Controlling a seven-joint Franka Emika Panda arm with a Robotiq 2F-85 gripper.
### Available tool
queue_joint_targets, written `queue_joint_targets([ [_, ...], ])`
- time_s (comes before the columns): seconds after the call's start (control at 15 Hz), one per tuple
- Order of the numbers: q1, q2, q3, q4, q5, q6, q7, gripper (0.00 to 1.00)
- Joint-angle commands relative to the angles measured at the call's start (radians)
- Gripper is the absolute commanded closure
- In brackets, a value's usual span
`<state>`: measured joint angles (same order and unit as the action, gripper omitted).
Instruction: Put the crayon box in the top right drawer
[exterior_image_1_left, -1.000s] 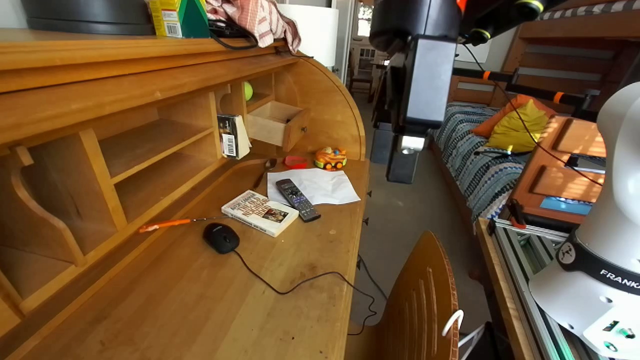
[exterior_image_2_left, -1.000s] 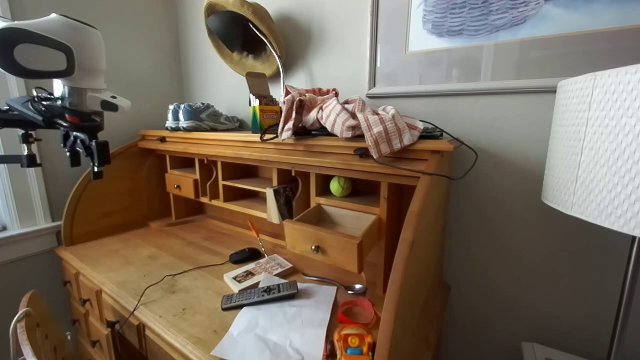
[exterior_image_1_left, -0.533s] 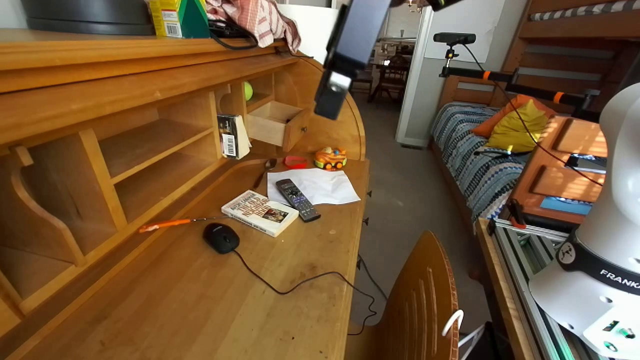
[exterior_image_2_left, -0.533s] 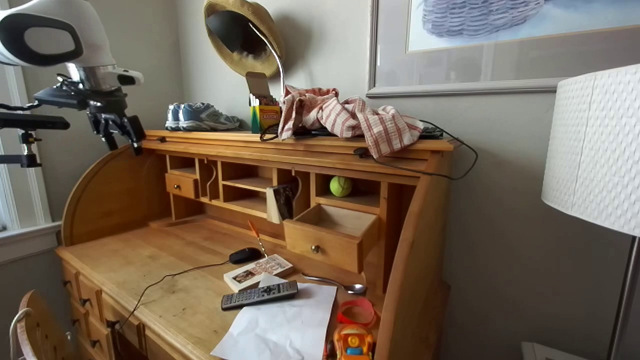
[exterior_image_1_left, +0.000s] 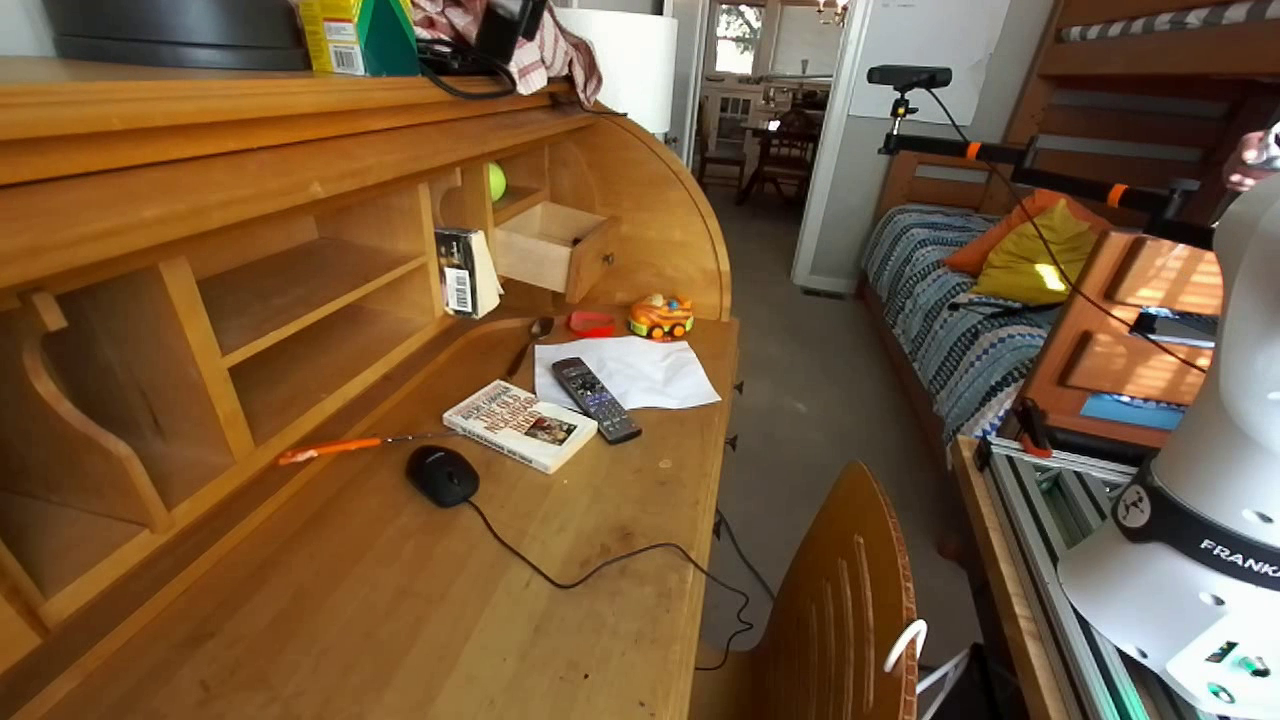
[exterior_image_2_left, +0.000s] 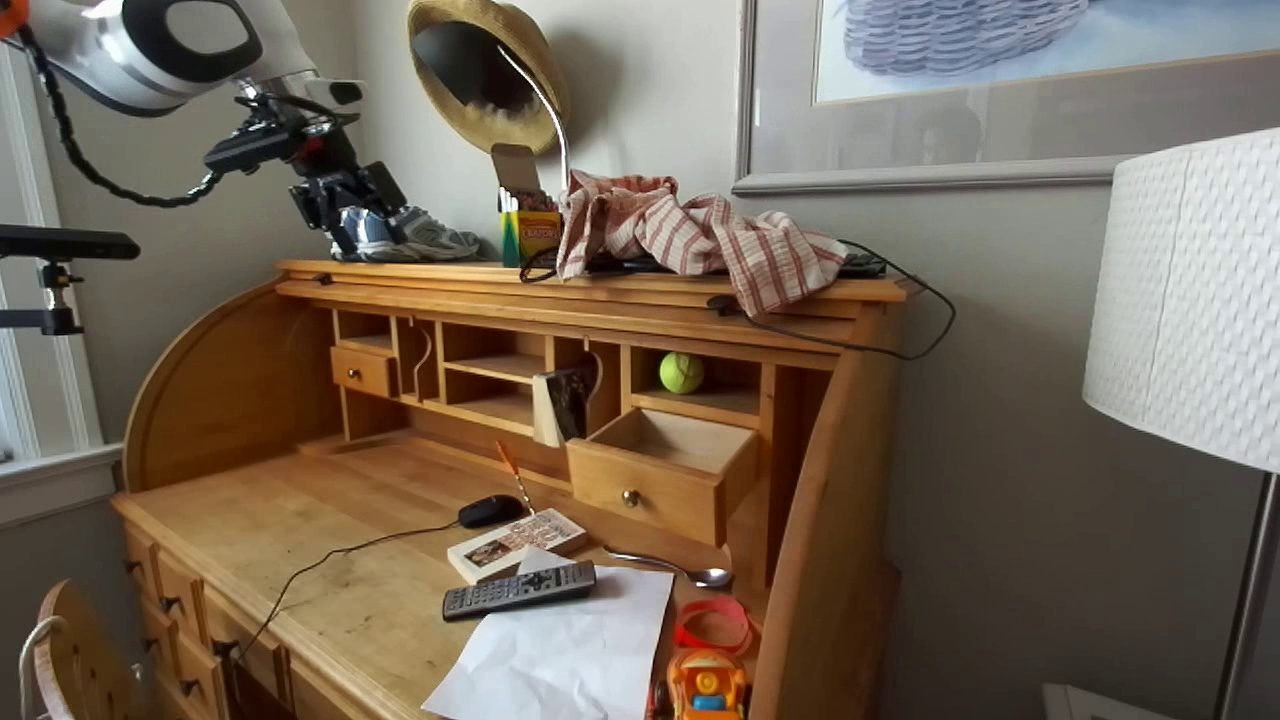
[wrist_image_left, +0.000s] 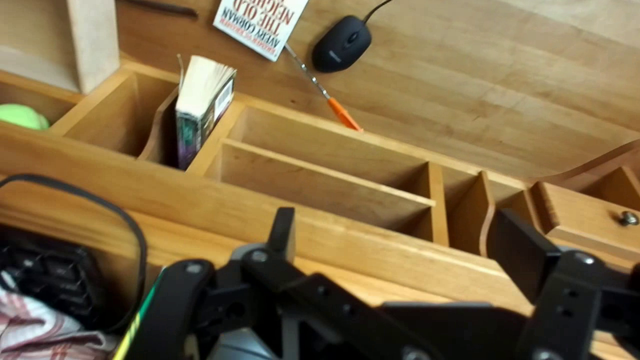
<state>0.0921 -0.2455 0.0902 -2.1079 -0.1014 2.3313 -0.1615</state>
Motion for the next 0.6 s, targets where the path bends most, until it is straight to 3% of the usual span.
queue_joint_targets([
  [0.0, -0.022, 0.157, -0.006, 0.208, -0.073, -0.024, -0.026, 0.00],
  [0.27, -0.021, 0.253, -0.004, 0.356, -0.112, -0.009, 0.009, 0.00],
  [0.53, 0.001, 0.187, 0.015, 0.325, -0.106, -0.065, 0.129, 0.00],
])
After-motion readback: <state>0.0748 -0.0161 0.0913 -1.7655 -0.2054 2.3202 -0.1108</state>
